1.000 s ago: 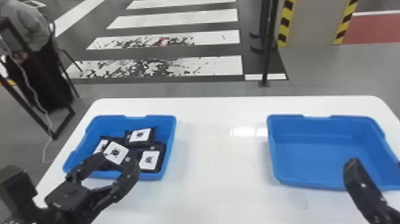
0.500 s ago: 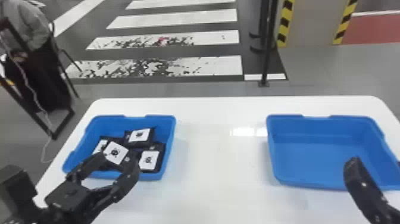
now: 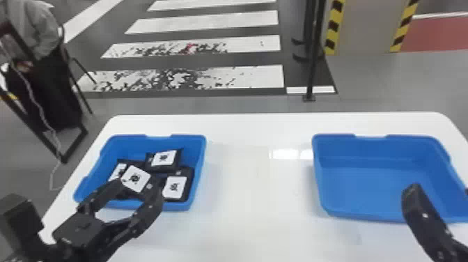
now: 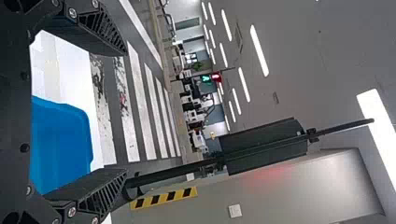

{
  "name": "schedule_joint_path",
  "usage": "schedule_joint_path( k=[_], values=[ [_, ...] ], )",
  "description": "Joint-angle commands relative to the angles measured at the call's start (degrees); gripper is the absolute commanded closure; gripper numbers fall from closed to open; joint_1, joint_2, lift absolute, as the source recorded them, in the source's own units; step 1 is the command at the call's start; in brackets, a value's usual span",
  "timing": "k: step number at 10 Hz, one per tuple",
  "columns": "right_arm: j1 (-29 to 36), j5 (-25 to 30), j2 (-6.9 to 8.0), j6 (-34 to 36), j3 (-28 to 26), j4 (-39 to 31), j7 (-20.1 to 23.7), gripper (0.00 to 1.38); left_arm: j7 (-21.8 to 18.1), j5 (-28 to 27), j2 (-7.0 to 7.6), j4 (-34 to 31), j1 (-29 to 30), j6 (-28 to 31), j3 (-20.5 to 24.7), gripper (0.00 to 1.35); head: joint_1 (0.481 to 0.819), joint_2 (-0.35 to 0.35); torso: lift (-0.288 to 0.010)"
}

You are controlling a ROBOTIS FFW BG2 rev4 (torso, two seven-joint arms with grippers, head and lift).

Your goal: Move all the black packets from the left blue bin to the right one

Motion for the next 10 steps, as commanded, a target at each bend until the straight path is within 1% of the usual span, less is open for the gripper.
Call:
schedule_joint_path(
  k=[1,2,3,4,5,6,7,9,10],
  values=[
    [0.0,-0.1,0.00,0.0,0.0,0.1,0.0,0.14,0.0,-0.2,-0.15,0.0,-0.2,0.6,0.0,0.14,0.695,0.152,-0.154],
    [0.0,-0.1,0.00,0.0,0.0,0.1,0.0,0.14,0.2,-0.9,-0.15,0.0,-0.8,1.6,0.0,0.13,0.695,0.152,-0.154],
    [0.0,-0.2,0.00,0.0,0.0,0.1,0.0,0.14,0.3,-1.9,0.18,0.0,-1.9,5.3,0.2,0.13,0.695,0.154,-0.154],
    [0.0,-0.3,0.00,0.0,0.1,0.2,0.1,0.14,0.9,-4.2,0.62,0.0,-2.9,8.1,0.2,0.13,0.695,0.157,-0.154],
    [0.0,-0.4,0.00,0.0,0.1,0.2,0.1,0.14,1.6,-5.6,1.05,0.3,-4.3,9.8,0.5,0.13,0.695,0.167,-0.154],
    [0.0,-0.5,0.00,0.0,0.1,0.4,0.1,0.14,2.3,-7.0,1.49,1.0,-6.4,12.9,0.7,0.13,0.695,0.182,-0.154],
    [-0.2,-0.5,0.00,-0.1,0.2,0.4,0.1,0.14,2.6,-8.5,2.29,2.2,-9.0,15.3,0.7,0.14,0.695,0.190,-0.154],
    [-0.6,-0.7,0.00,-0.3,0.8,0.7,0.1,0.14,2.9,-10.2,4.39,6.2,-14.7,19.6,-1.4,0.14,0.695,0.211,-0.154],
    [-0.9,-0.8,-0.09,-0.4,0.9,0.9,0.1,0.14,3.1,-11.4,5.10,8.3,-17.5,22.2,-2.5,0.14,0.695,0.213,-0.154]
  ],
)
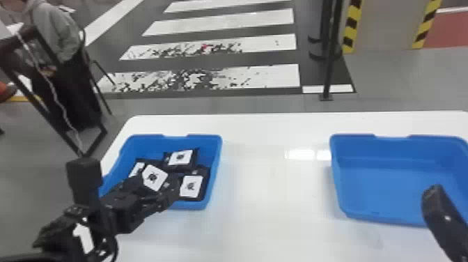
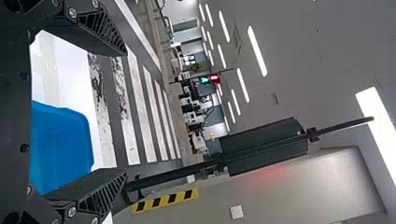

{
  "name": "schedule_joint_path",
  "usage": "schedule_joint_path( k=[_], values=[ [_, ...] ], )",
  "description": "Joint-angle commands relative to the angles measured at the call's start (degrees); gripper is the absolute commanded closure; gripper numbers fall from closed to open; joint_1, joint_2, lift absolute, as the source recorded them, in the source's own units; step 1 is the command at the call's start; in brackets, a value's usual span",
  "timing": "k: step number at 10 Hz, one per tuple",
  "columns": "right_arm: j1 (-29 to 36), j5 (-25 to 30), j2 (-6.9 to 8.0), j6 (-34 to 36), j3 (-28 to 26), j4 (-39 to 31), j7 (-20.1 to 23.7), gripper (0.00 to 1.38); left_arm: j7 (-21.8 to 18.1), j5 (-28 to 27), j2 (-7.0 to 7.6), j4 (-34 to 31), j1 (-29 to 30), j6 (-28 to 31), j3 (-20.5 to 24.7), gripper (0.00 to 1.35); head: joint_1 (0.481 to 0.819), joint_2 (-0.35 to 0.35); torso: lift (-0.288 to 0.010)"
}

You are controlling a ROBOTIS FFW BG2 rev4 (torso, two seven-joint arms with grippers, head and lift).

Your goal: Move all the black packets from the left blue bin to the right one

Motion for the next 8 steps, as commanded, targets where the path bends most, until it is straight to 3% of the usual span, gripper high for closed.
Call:
schedule_joint_path(
  k=[1,5,8],
  values=[
    [-0.3,-0.3,0.01,-0.2,0.2,0.3,0.0,0.14,0.1,-2.2,1.15,3.3,-5.2,4.9,-2.1,0.14,0.695,0.211,-0.154],
    [-0.4,-0.4,0.01,-0.6,0.5,0.4,0.0,0.14,0.5,-5.3,3.35,8.5,-15.7,20.6,-8.3,0.15,0.695,0.180,-0.154],
    [-0.6,-0.7,0.01,-0.6,0.7,0.7,0.0,0.14,0.9,-9.3,4.23,8.8,-20.1,31.9,-10.6,0.16,0.695,0.164,-0.154]
  ],
)
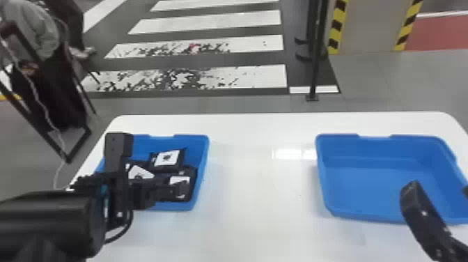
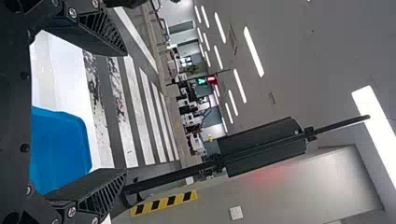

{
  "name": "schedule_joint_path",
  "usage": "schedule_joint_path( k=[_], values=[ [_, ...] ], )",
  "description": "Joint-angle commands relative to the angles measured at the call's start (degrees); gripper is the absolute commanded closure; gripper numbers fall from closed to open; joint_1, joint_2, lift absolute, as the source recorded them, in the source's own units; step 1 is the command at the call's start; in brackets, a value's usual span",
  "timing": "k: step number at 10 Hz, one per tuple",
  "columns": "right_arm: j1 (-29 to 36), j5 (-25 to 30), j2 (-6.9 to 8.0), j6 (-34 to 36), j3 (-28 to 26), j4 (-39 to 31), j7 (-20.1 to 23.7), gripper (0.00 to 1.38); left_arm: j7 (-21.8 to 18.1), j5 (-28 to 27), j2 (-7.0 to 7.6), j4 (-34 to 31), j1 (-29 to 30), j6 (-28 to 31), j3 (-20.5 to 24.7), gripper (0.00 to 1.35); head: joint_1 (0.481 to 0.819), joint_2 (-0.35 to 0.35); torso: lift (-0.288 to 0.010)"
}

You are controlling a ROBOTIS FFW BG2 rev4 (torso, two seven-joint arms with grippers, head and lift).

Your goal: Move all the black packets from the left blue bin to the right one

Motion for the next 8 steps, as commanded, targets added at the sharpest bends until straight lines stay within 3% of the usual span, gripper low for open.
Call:
schedule_joint_path(
  k=[1,3,8],
  values=[
    [-0.1,-0.1,0.00,0.0,0.0,0.2,0.0,0.14,0.0,-0.9,0.69,1.5,-1.9,3.3,-0.6,0.16,0.695,0.169,-0.154],
    [-0.3,-0.3,0.00,0.0,0.1,0.2,0.0,0.14,0.0,-1.2,2.01,5.5,-5.1,6.5,-2.8,0.16,0.695,0.175,-0.154],
    [-0.7,-0.5,0.00,0.0,0.4,0.6,0.0,0.14,0.0,-3.6,2.36,15.6,-12.3,11.2,-7.0,0.17,0.695,0.163,-0.154]
  ],
)
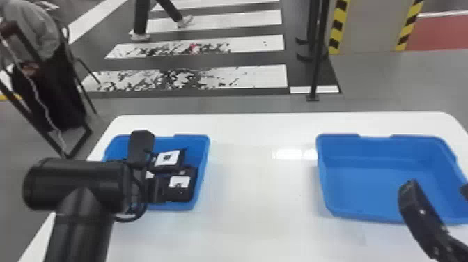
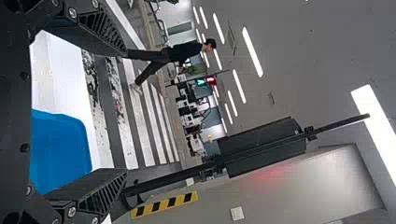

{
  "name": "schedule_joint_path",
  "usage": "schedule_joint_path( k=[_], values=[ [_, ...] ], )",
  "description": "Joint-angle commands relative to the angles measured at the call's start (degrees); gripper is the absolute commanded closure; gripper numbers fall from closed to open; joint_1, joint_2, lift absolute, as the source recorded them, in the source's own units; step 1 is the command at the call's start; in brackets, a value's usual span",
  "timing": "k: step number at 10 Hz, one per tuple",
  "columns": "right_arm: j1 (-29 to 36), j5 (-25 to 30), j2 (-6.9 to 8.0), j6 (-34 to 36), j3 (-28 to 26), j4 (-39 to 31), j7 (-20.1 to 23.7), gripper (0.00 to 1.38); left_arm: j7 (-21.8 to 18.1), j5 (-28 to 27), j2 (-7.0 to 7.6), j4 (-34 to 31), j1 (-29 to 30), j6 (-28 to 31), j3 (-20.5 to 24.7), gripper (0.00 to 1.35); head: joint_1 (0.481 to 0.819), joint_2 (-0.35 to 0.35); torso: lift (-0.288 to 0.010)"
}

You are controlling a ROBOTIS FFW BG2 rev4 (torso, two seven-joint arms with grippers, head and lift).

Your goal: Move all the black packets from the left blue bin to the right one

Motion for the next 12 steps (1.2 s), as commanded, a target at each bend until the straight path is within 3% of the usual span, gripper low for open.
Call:
schedule_joint_path(
  k=[1,2,3,7,8,9,12],
  values=[
    [-0.1,-0.1,0.00,0.0,0.1,0.0,0.0,0.14,0.0,0.2,-0.08,2.8,-1.8,-0.4,-0.3,0.18,0.695,0.163,-0.154],
    [-0.1,-0.1,0.00,0.0,0.1,0.2,0.0,0.14,-0.4,0.2,-0.08,4.6,-2.6,-0.8,-0.3,0.24,0.695,0.162,-0.154],
    [-0.1,-0.1,0.00,0.0,0.0,0.2,0.0,0.14,-0.9,0.5,0.01,6.4,-3.3,-1.4,-0.3,0.40,0.695,0.160,-0.154],
    [-0.4,-0.2,0.00,0.0,0.4,0.5,0.0,0.14,-3.3,-0.7,0.19,7.4,-2.7,-4.3,1.0,1.22,0.695,0.152,-0.154],
    [-0.6,-0.2,0.00,0.0,0.6,0.7,0.0,0.14,-4.4,-0.7,0.28,6.6,-1.2,-7.5,2.9,1.21,0.695,0.156,-0.154],
    [-0.8,-0.4,0.00,0.0,0.6,0.9,0.0,0.14,-4.9,-0.7,0.45,1.4,1.2,-6.6,4.9,1.21,0.695,0.171,-0.154],
    [-0.6,-0.8,-0.18,0.0,0.4,0.0,0.0,0.14,-5.5,1.5,0.54,-20.7,13.0,-3.6,8.6,1.21,0.695,0.204,-0.154]
  ],
)
